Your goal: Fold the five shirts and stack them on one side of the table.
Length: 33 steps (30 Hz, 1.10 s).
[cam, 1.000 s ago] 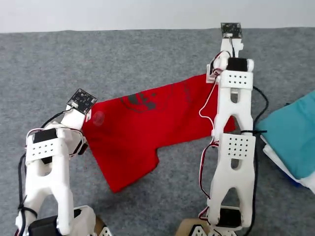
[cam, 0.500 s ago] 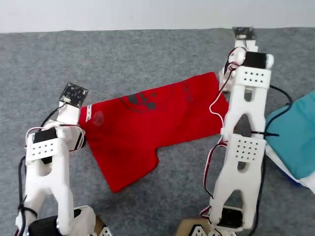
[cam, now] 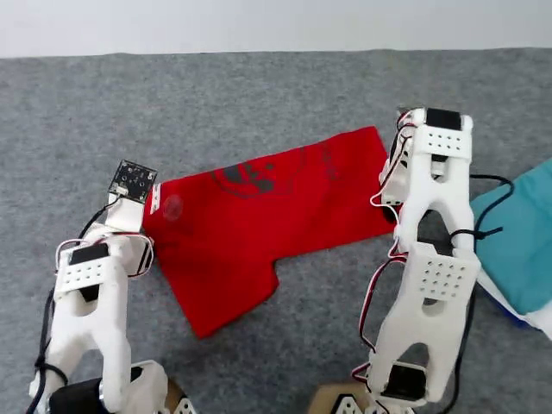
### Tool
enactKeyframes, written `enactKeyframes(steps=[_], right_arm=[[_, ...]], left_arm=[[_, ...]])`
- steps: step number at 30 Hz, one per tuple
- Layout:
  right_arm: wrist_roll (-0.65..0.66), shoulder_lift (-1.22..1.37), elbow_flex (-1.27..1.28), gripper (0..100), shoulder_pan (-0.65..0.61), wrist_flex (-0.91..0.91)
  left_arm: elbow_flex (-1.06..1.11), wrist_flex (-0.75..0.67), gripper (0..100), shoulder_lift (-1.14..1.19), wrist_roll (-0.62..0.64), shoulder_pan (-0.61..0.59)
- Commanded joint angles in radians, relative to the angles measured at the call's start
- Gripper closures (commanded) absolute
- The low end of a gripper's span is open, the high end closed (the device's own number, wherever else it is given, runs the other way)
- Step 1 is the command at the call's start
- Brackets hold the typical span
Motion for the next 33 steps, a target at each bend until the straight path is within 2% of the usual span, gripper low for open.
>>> enactKeyframes(steps=[1, 6, 12, 14, 23, 33], right_arm=[[0.003, -0.028, -0.006, 89.0, 0.004, 0.024], [0.006, -0.025, -0.006, 88.4, 0.019, 0.021], [0.028, -0.065, -0.006, 75.3, 0.028, 0.013], [0.054, -0.045, -0.006, 74.9, 0.025, 0.002], [0.058, 0.076, -0.006, 80.1, 0.030, -0.087], [0.054, 0.042, -0.008, 98.5, 0.027, -0.087]], left_arm=[[-0.007, -0.029, 82, -0.025, 0.003, 0.003], [-0.007, -0.029, 82, -0.025, 0.002, 0.003], [-0.004, -0.029, 82, -0.025, 0.002, 0.003], [-0.002, -0.029, 82, -0.025, 0.002, 0.003], [-0.001, -0.029, 82, -0.023, 0.002, 0.003], [0.001, -0.029, 82, -0.023, 0.002, 0.005]])
